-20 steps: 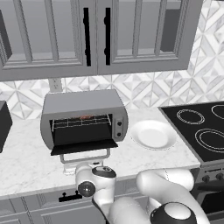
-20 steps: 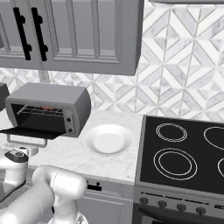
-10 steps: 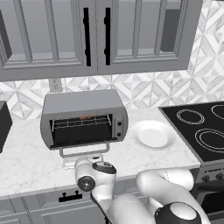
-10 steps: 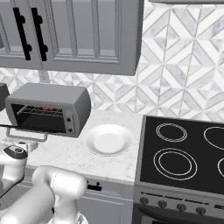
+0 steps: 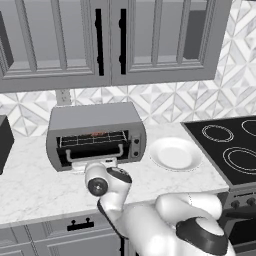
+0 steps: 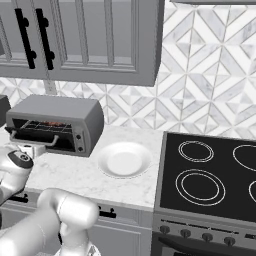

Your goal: Pick up the kebab skewer and baguette bread, and place them inside the toaster oven. Close the toaster oven door and start by setting the timer.

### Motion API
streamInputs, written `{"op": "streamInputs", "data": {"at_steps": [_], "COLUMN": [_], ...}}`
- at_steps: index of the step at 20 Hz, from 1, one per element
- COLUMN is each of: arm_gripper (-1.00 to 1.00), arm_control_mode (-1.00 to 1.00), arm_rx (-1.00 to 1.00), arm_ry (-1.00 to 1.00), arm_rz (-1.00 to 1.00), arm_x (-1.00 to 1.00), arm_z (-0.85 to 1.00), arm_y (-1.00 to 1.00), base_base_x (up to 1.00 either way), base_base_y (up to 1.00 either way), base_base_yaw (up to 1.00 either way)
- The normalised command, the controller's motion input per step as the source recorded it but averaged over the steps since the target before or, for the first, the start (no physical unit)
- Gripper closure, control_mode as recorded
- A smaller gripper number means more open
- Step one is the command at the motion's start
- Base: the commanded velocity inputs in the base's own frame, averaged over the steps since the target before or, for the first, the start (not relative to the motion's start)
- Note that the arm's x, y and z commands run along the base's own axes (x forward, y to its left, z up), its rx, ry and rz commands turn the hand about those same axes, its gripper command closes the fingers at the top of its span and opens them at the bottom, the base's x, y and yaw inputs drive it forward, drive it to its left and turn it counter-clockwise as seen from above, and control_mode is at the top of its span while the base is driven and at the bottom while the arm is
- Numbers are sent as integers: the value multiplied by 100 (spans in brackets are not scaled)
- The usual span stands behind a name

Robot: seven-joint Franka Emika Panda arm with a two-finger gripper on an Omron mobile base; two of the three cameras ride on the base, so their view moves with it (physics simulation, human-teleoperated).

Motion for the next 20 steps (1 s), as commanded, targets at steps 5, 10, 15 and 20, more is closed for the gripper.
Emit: {"op": "streamInputs", "data": {"at_steps": [5, 10, 15, 20], "arm_gripper": [-100, -100, -100, -100], "arm_control_mode": [-100, -100, -100, -100], "arm_rx": [0, 0, 0, 0], "arm_ry": [2, 2, 1, 0], "arm_rz": [0, 0, 0, 0], "arm_x": [41, 45, 28, 20], "arm_z": [43, 25, 2, 0], "arm_y": [0, 0, 0, 0], "base_base_x": [0, 0, 0, 0], "base_base_y": [0, 0, 0, 0], "base_base_yaw": [0, 0, 0, 0]}}
